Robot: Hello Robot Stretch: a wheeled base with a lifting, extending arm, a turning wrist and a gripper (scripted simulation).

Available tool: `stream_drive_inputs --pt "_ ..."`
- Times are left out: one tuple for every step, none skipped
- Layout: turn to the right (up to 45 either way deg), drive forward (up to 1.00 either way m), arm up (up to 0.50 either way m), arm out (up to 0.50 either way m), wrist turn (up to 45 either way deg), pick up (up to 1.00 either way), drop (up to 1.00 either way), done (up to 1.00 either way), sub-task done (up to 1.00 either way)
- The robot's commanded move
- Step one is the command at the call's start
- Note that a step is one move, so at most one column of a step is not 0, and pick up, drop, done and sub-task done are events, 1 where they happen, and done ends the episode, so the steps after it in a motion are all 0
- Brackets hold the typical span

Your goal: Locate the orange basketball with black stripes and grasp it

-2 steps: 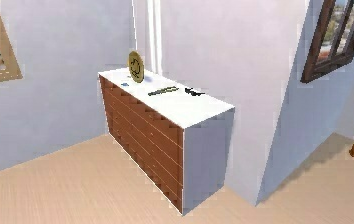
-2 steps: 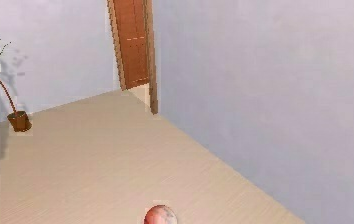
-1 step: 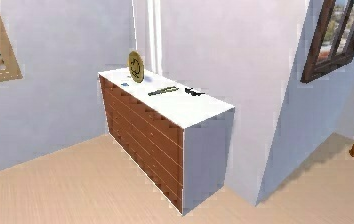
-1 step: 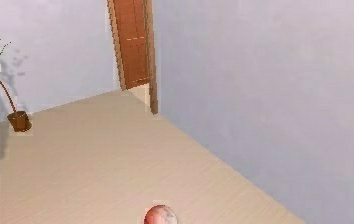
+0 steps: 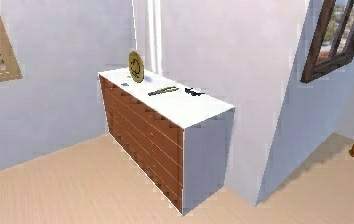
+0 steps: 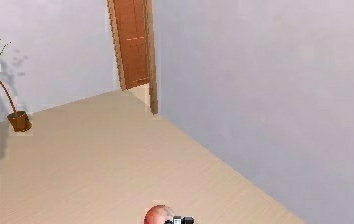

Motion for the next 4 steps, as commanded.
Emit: stream_drive_inputs --pt "0.0 0.00 0.00 0.00 45.0 0.00 0.00 0.00 0.00" --pt "0.0 0.00 0.00 0.00 45.0 0.00 0.00 0.00 0.00" --pt "0.0 0.00 0.00 0.00 45.0 0.00 0.00 0.00 0.00" --pt "0.0 0.00 0.00 0.00 15.0 0.00 0.00 0.00 0.00"
